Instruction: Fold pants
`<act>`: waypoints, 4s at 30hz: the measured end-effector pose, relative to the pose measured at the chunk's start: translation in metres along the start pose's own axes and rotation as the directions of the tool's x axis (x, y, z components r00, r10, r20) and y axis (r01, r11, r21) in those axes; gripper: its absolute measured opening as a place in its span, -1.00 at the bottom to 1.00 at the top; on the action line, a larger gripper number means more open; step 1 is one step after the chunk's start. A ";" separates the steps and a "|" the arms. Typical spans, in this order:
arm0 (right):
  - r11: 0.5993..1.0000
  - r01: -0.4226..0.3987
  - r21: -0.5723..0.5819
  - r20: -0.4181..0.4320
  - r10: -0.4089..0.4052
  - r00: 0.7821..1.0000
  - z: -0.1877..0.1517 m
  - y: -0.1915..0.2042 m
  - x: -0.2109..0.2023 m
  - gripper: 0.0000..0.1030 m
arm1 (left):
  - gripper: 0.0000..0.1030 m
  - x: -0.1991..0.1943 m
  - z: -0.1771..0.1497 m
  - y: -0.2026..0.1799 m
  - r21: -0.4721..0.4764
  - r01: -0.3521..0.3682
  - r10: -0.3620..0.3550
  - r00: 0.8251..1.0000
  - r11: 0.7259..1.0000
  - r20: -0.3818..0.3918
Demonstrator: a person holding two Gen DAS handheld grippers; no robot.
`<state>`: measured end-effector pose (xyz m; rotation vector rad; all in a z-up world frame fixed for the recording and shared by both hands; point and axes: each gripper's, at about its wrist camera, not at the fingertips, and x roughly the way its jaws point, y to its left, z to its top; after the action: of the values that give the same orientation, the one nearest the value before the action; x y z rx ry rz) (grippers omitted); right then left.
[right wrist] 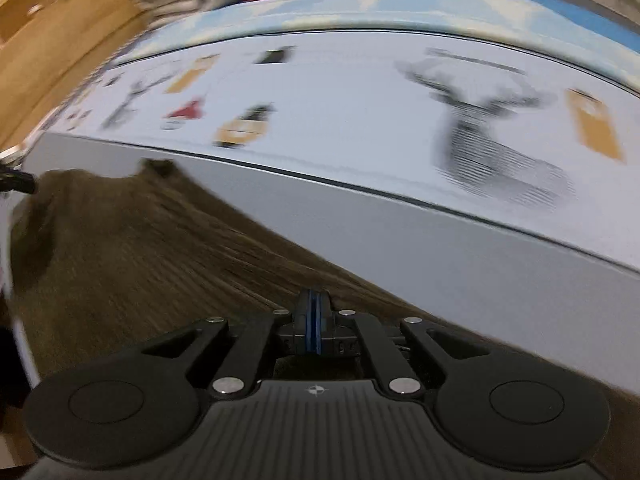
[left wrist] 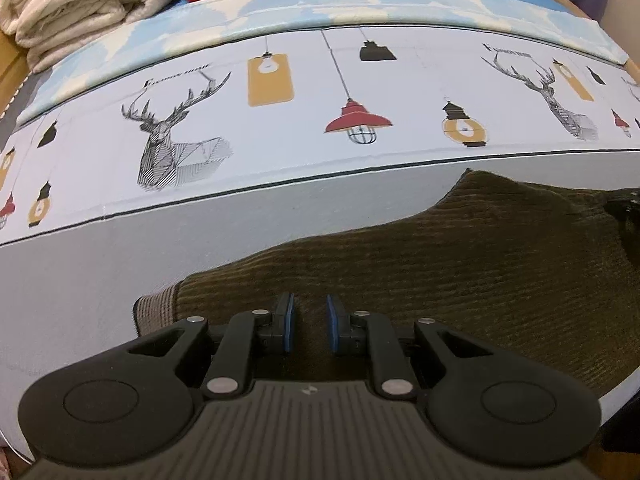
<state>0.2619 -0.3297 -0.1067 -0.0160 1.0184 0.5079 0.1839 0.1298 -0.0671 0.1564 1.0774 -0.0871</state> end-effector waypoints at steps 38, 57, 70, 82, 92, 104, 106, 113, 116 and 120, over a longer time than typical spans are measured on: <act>0.508 0.511 0.694 0.076 -0.757 0.649 -0.146 -0.236 -0.162 -0.80 | -0.53 0.004 0.012 -0.024 0.061 -0.007 0.006 1.000 0.998 0.017; 0.548 0.496 0.673 -0.137 -0.568 0.812 -0.230 -0.192 -0.208 -0.11 | -0.53 -0.014 0.000 -0.004 0.040 0.013 -0.015 0.999 0.999 0.047; 0.298 0.479 0.826 -0.179 -0.666 0.724 -0.277 -0.191 -0.252 -0.93 | -0.52 -0.018 -0.009 0.004 0.028 0.012 -0.013 0.999 1.000 0.042; 0.274 0.424 0.863 -0.185 -0.611 0.770 -0.287 -0.177 -0.246 -0.17 | -0.52 -0.024 -0.017 0.006 0.026 0.019 -0.021 0.998 0.999 0.053; 0.068 0.202 0.977 -0.140 -0.510 0.849 -0.317 -0.181 -0.236 0.00 | -0.52 -0.026 -0.020 0.009 0.024 0.018 -0.019 0.998 1.000 0.056; 0.065 0.209 0.976 -0.144 -0.530 0.836 -0.311 -0.181 -0.234 -0.16 | -0.52 -0.023 -0.020 0.011 0.019 0.006 -0.007 0.999 1.000 0.046; 0.059 0.215 0.975 -0.151 -0.535 0.832 -0.311 -0.180 -0.234 -0.19 | -0.52 -0.023 -0.020 0.011 0.020 0.006 -0.007 0.999 1.000 0.045; 0.080 0.293 0.953 -0.198 -0.565 0.801 -0.298 -0.176 -0.234 -0.23 | -0.52 -0.022 -0.020 0.011 0.018 0.007 -0.008 0.999 1.000 0.043; 0.106 0.308 0.946 -0.200 -0.559 0.805 -0.294 -0.176 -0.229 -0.21 | -0.52 -0.021 -0.020 0.009 0.022 0.008 -0.009 0.999 1.000 0.041; 0.139 0.344 0.929 -0.211 -0.565 0.798 -0.292 -0.177 -0.225 -0.31 | -0.52 -0.021 -0.019 0.011 0.018 0.007 -0.008 0.999 1.000 0.040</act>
<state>0.0041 -0.6467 -0.1181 0.7876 0.9138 -0.7756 0.1589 0.1436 -0.0568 0.1662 1.0375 -0.1066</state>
